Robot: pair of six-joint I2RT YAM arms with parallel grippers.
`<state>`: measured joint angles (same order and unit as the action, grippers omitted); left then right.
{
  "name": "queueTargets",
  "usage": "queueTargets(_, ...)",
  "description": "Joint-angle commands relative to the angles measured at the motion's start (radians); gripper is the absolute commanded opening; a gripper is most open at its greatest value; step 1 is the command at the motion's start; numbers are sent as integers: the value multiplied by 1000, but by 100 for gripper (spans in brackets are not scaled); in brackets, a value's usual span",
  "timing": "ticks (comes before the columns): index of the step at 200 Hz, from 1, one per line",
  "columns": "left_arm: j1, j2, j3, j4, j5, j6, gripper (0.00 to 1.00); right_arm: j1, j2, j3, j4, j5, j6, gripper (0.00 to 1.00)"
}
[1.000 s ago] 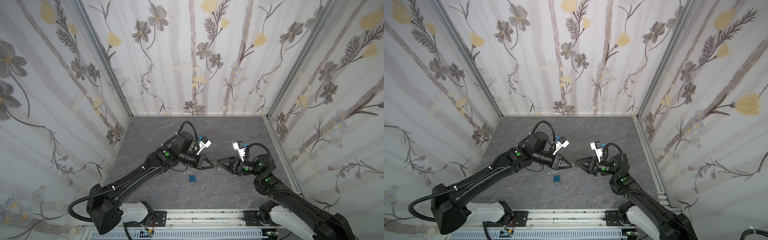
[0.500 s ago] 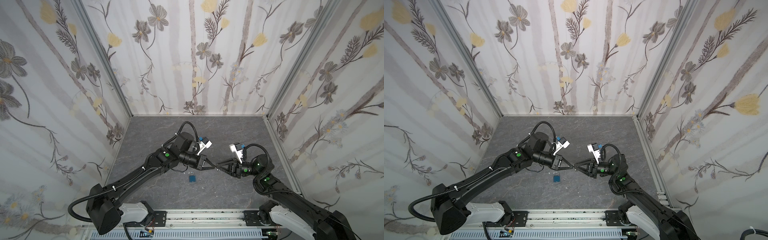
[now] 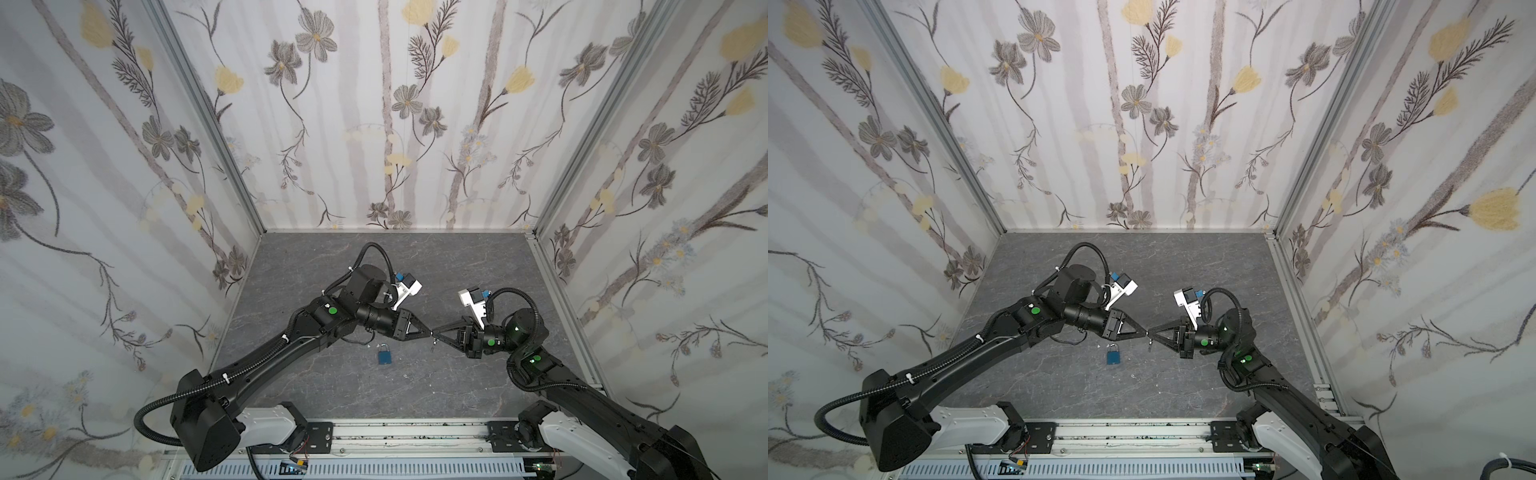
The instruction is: Unlock with the key
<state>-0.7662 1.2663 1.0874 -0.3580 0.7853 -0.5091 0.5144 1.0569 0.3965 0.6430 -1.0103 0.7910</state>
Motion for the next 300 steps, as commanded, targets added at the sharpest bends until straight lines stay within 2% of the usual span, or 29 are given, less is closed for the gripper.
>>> queueTargets(1, 20, -43, -24, 11, -160, -37, 66, -10, -9, 6, -78, 97, -59, 0)
queueTargets(20, 42, -78, -63, 23, -248, -96, 72, -29, -16, -2, -112, 176, -64, 0)
queueTargets(51, 50, -84, -104, -30, -398, -195, 73, -42, -45, 10, -248, 358, -123, 0)
queueTargets(79, 51, -30, -119, -168, -572, -296, 74, -43, -66, 13, -334, 466, -165, 0)
queueTargets(113, 48, 77, -125, -273, -659, -380, 74, -41, -98, -10, -379, 537, -177, 0)
queueTargets(150, 34, 205, -125, -305, -674, -435, 72, -41, -115, -46, -385, 570, -169, 0)
queueTargets(197, -32, 392, -25, -370, -706, -428, 68, -39, -112, -70, -368, 579, -159, 0)
queueTargets(252, -66, 498, 32, -416, -718, -433, 61, -39, -115, -85, -361, 586, -158, 0)
queueTargets(300, -83, 559, 60, -420, -699, -424, 38, -39, -107, -87, -350, 586, -159, 0)
